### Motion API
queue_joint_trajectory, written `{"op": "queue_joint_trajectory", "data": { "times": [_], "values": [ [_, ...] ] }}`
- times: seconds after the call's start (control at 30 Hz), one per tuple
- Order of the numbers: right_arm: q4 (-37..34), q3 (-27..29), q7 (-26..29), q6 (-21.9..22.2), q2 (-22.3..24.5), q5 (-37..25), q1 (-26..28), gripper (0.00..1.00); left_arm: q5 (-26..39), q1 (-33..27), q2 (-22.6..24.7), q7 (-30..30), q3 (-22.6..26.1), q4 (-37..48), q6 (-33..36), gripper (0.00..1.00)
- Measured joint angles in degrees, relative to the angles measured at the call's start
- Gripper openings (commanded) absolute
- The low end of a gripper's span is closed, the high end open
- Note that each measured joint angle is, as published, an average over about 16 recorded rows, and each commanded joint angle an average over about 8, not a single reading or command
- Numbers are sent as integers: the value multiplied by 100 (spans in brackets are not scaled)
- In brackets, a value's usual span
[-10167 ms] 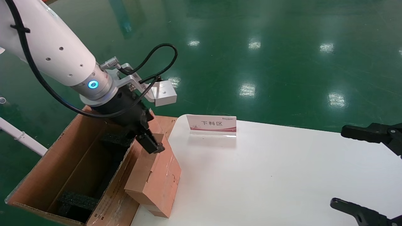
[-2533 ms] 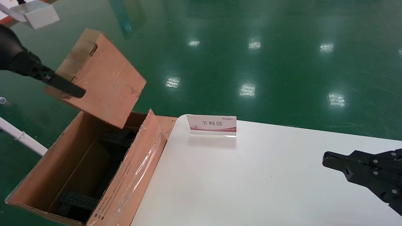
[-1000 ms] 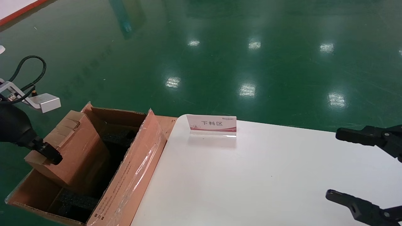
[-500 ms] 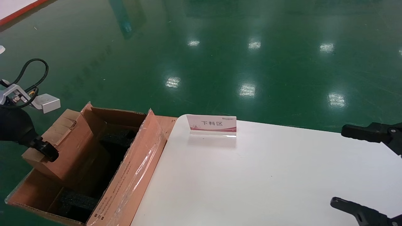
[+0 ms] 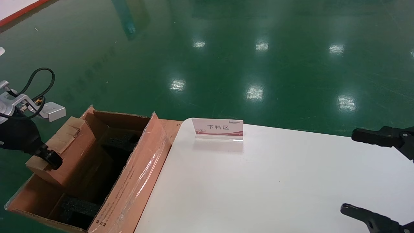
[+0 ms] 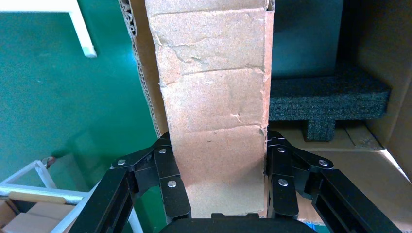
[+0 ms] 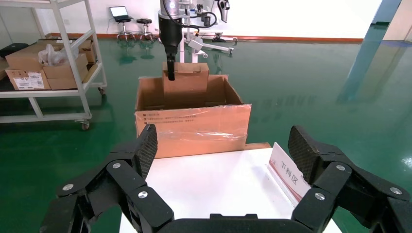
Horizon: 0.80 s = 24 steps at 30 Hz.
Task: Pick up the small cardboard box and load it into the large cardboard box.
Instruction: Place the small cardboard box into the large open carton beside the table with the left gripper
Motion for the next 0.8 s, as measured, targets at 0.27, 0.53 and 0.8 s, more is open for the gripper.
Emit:
{"op": "queue_joint_trajectory", "data": {
  "times": [0.27,0.53,0.8],
  "values": [
    [0,-2,-1,1,1,2,1,100,9,198,19,-60,10,37,-171,0],
    [0,-5,-2,2,2,3,1,100,-33,432,60,-81,3,135,-280,0],
    [0,-7,-3,3,3,5,2,100,-88,664,110,-102,-4,277,-336,0]
  ]
}}
